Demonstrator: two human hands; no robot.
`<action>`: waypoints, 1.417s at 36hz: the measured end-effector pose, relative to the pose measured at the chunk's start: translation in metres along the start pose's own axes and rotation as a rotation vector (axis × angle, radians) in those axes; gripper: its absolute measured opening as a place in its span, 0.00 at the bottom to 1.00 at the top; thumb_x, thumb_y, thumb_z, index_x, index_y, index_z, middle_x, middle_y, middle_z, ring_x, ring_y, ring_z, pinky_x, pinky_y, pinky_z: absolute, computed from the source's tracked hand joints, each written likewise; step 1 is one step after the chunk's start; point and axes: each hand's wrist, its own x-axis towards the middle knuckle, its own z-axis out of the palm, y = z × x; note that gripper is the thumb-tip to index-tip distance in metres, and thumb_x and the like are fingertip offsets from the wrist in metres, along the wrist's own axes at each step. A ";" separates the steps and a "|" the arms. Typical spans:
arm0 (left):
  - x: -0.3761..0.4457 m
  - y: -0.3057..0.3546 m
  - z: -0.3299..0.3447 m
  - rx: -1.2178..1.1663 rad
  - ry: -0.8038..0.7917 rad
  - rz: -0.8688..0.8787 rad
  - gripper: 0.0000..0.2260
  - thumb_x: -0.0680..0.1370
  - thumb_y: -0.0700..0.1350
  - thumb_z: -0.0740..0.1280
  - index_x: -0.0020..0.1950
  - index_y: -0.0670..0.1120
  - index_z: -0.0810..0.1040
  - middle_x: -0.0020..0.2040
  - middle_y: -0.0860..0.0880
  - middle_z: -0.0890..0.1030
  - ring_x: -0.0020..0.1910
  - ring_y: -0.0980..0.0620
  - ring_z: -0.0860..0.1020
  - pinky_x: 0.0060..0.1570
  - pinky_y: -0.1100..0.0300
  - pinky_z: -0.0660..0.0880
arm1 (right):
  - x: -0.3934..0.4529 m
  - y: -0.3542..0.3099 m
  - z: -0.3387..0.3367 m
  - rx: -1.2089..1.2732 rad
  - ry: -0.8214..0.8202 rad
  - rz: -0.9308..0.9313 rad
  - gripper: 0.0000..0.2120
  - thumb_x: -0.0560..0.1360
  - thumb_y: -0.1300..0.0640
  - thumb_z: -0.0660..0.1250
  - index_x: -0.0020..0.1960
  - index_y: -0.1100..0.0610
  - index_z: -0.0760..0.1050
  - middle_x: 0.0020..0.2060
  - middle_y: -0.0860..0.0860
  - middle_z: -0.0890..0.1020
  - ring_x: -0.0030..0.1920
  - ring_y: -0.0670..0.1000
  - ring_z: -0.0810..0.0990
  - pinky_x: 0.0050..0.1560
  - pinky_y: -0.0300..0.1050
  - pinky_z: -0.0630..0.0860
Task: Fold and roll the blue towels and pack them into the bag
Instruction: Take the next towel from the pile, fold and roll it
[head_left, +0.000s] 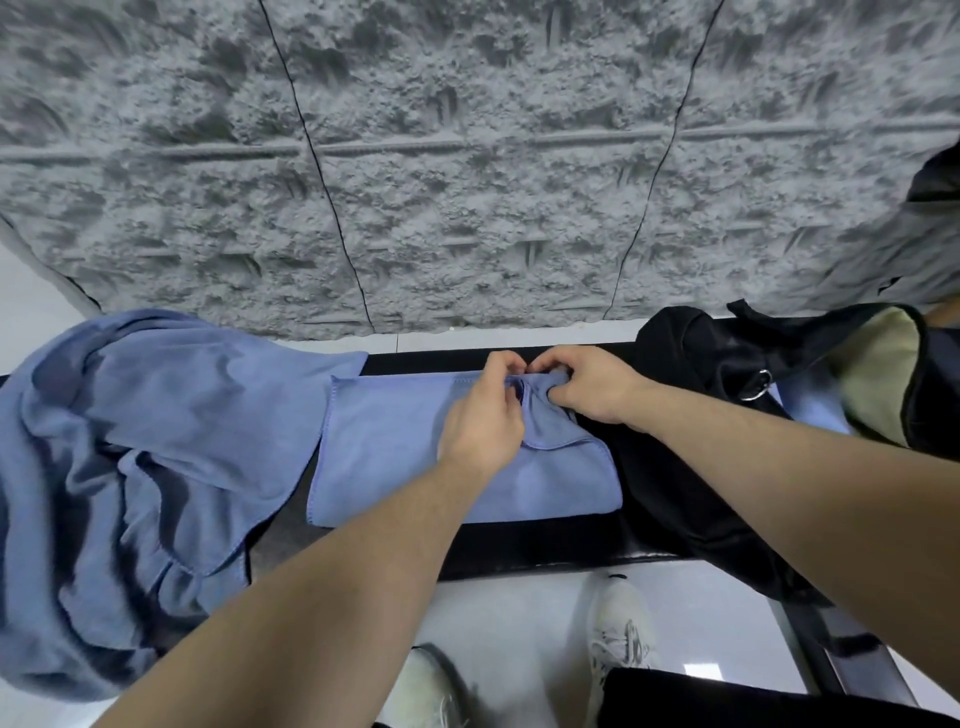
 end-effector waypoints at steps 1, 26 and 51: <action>0.001 0.000 0.000 -0.011 0.000 0.000 0.10 0.81 0.45 0.58 0.59 0.60 0.65 0.44 0.56 0.79 0.40 0.52 0.78 0.33 0.56 0.73 | -0.001 0.000 -0.002 -0.010 0.006 0.005 0.13 0.73 0.66 0.66 0.54 0.54 0.80 0.44 0.49 0.82 0.42 0.48 0.78 0.46 0.42 0.77; 0.012 -0.005 0.002 -0.212 -0.019 -0.084 0.13 0.80 0.45 0.60 0.43 0.64 0.73 0.38 0.59 0.79 0.35 0.53 0.77 0.44 0.48 0.79 | -0.008 0.015 -0.030 -0.064 0.224 0.111 0.04 0.78 0.62 0.57 0.47 0.54 0.63 0.40 0.59 0.77 0.38 0.57 0.75 0.41 0.53 0.76; 0.012 -0.002 -0.002 -0.318 -0.005 -0.086 0.10 0.81 0.45 0.61 0.43 0.60 0.70 0.37 0.54 0.76 0.30 0.53 0.72 0.34 0.55 0.73 | -0.011 0.005 -0.008 0.581 0.141 0.436 0.10 0.78 0.66 0.55 0.43 0.57 0.71 0.43 0.57 0.78 0.43 0.55 0.78 0.49 0.49 0.80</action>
